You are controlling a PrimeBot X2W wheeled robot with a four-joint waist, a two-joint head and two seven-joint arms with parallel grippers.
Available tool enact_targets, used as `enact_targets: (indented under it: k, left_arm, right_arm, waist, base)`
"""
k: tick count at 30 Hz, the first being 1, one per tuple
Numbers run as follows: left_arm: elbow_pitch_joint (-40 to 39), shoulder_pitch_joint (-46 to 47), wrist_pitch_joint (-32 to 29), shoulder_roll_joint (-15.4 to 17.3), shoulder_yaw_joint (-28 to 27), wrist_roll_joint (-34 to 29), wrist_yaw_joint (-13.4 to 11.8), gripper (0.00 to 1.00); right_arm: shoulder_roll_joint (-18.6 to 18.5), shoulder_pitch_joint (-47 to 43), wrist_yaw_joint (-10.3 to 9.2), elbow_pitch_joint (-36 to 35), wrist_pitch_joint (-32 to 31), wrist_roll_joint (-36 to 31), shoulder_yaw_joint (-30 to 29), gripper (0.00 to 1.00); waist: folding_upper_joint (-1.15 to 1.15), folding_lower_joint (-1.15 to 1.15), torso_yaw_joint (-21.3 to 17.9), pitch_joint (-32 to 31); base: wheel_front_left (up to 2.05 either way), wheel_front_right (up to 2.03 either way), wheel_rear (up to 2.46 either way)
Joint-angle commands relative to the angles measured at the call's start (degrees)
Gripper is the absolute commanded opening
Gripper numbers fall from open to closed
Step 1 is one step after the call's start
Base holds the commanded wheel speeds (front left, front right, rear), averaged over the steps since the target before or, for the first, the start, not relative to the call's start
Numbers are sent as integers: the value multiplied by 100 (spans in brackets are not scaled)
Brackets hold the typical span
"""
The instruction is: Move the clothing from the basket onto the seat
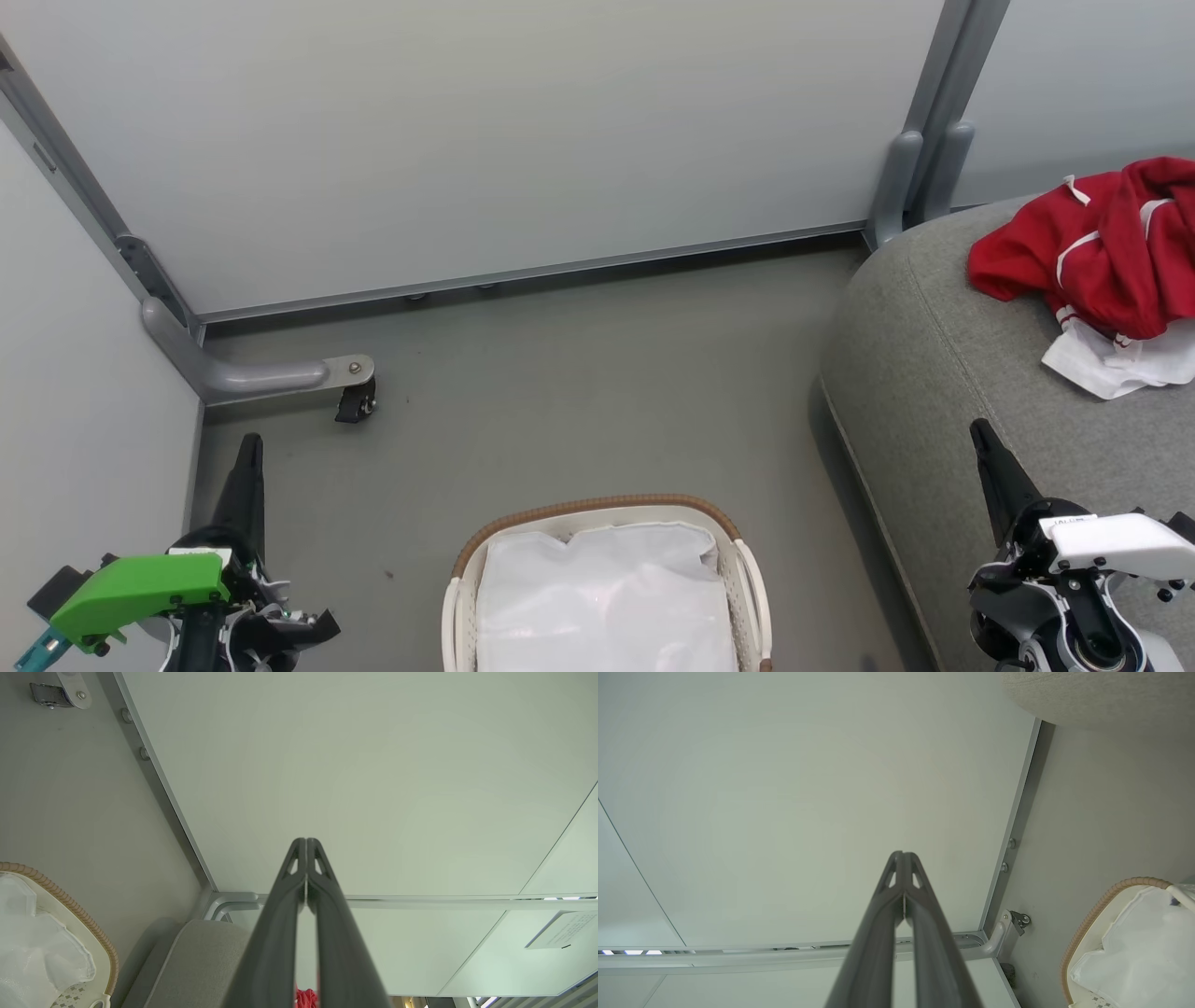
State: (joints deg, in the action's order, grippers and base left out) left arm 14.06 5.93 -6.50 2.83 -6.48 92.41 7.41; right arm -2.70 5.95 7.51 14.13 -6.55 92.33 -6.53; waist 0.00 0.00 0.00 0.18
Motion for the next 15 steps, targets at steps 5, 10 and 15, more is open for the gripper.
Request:
enact_targets:
  k: [5, 10, 15]
  left_arm:
    - [-9, 58, -17, 25, -18, 9, 21, 0]
    - [-9, 58, -19, 24, -19, 8, 21, 0]
    - [-9, 58, -20, 23, -20, 7, 21, 0]
  right_arm:
    - [-34, 49, -4, -26, -17, 17, -10, 0]
    - [-34, 49, -4, -26, -17, 17, -10, 0]
    - [-34, 49, -4, -26, -17, 17, -10, 0]
  waist:
    - [0, 0, 0, 0]
    - [0, 0, 0, 0]
    - [0, 0, 0, 0]
  base:
    - [0, 0, 0]
    - [0, 0, 0]
    - [0, 0, 0]
